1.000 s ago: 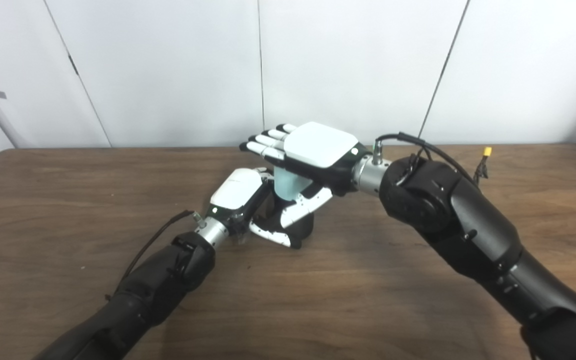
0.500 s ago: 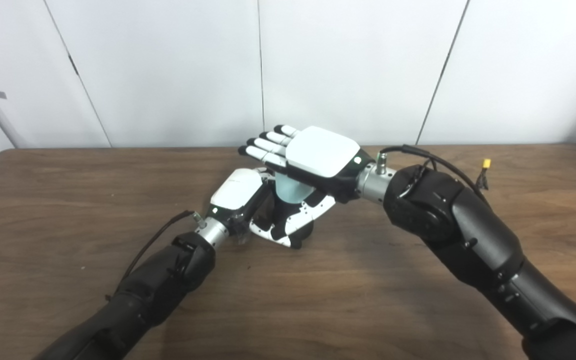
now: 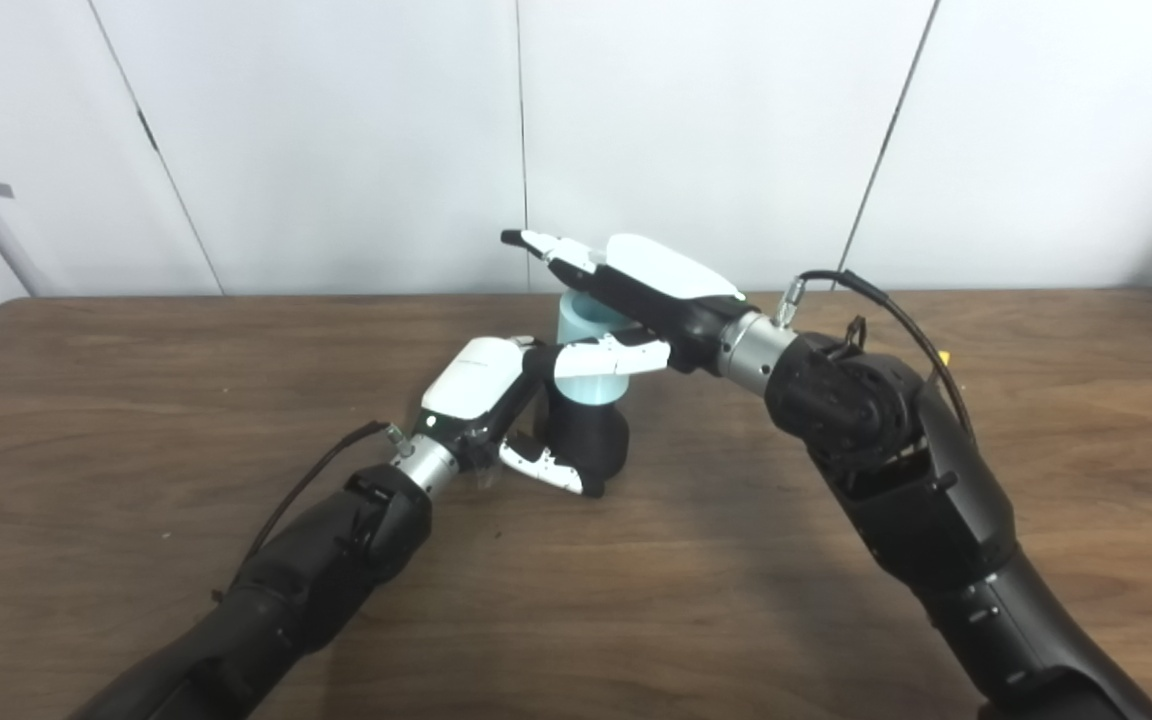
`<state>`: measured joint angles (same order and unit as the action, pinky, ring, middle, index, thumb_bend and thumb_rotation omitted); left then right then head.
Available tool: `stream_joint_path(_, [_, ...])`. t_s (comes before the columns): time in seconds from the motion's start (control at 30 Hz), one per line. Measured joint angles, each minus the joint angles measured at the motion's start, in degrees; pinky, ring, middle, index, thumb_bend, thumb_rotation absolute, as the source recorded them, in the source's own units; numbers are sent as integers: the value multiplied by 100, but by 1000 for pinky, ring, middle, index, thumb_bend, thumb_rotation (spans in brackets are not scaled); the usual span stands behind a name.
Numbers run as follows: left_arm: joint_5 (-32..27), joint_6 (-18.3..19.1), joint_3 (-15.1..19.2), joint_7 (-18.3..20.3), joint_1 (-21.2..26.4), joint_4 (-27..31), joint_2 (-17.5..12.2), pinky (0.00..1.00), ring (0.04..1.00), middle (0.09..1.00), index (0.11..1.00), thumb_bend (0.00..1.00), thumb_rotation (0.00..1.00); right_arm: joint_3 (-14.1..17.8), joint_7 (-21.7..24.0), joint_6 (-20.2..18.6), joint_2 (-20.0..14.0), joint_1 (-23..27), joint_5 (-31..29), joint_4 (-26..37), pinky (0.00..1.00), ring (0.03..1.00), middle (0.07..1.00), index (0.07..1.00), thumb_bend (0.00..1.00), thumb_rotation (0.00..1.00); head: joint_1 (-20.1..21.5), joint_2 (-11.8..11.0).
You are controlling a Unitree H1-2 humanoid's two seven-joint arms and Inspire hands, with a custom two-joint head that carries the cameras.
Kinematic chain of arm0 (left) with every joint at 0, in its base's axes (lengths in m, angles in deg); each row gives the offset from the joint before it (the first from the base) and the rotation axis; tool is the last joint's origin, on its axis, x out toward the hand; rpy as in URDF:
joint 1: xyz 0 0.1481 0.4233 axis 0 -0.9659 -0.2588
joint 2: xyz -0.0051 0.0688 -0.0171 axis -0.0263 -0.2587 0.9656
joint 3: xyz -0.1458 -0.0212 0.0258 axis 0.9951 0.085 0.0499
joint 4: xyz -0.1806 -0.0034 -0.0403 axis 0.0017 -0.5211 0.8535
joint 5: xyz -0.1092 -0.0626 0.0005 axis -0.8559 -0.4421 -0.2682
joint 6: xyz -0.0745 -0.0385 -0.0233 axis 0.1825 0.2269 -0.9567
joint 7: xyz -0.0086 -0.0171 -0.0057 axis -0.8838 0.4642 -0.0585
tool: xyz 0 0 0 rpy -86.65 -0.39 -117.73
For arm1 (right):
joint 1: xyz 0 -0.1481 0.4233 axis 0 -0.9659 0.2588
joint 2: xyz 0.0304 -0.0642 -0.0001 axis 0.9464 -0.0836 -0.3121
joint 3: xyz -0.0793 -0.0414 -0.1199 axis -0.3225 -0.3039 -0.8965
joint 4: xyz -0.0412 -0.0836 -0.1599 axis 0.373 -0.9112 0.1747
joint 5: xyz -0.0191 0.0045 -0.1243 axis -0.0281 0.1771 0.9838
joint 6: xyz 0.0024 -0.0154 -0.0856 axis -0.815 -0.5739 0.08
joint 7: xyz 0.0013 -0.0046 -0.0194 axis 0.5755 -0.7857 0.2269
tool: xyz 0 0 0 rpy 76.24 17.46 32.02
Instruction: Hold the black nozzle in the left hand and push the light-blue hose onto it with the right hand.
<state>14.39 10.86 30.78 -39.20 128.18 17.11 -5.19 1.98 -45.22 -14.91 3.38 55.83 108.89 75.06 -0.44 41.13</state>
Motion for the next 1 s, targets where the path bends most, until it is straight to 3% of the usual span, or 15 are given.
stream_joint_path(0.2, [0,1,0,-1,-3,0,5,838,665,510,463,524,0,-357,-23,135,-238,100,296,37,989,1000,1000,1000,822,982,-35,0])
stream_joint_path(0.43, [16,11,-1,-4,-6,0,6,856,677,514,461,523,0,-929,-206,1197,-782,221,902,55,1000,1000,1000,997,846,935,-17,9])
stream_joint_path(0.63, [36,7,2,-6,-7,-3,11,852,664,510,463,524,0,-1192,-247,1553,-900,270,1274,33,1000,1000,1000,1000,819,946,-35,18])
stream_joint_path(0.9, [51,23,2,-10,-7,-3,12,853,677,515,459,523,0,-1086,-262,1572,-860,235,1303,-19,1000,1000,1000,1000,805,986,-26,35])
stream_joint_path(1.0, [51,23,3,-10,-7,-3,12,836,669,519,458,523,0,-873,-257,1331,-686,125,1137,-50,1000,1000,1000,1000,770,989,-18,35])
